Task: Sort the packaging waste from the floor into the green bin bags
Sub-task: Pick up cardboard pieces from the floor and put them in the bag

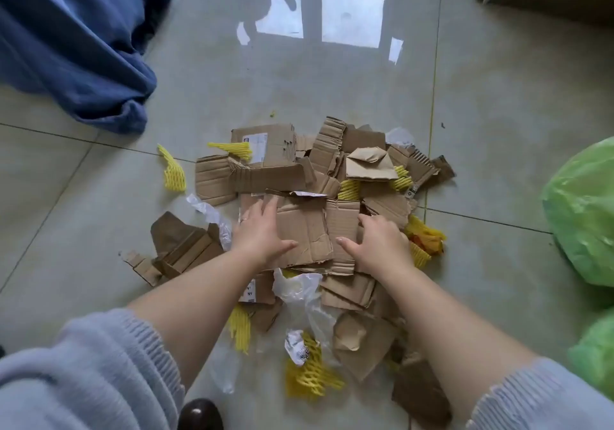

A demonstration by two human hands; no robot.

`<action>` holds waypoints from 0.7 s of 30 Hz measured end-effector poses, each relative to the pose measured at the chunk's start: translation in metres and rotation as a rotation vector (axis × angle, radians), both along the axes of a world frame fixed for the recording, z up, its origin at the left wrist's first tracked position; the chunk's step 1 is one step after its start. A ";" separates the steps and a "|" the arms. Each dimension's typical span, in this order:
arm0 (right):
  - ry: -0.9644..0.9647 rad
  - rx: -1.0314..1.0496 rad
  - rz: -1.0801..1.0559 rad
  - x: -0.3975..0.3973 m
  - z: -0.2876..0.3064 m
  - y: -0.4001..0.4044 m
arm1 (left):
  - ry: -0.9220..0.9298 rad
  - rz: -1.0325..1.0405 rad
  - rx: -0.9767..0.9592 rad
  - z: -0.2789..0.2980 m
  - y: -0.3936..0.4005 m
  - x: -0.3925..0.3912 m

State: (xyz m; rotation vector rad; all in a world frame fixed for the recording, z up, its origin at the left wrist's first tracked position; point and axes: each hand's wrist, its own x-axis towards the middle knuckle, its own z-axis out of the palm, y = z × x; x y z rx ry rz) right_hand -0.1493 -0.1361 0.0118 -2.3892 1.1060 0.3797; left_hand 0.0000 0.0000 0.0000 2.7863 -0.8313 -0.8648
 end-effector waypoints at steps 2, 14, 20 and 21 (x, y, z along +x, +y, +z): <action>0.005 -0.026 -0.019 0.006 -0.007 0.003 | -0.032 0.014 0.001 -0.008 0.002 0.002; 0.072 -0.060 -0.069 0.001 -0.031 -0.002 | 0.088 0.340 -0.162 -0.021 -0.003 0.007; 0.109 0.078 -0.078 -0.004 -0.026 -0.015 | 0.271 0.551 -0.281 -0.009 -0.005 0.023; 0.108 0.111 -0.076 -0.004 -0.023 -0.018 | 0.323 0.565 -0.308 -0.007 -0.006 0.025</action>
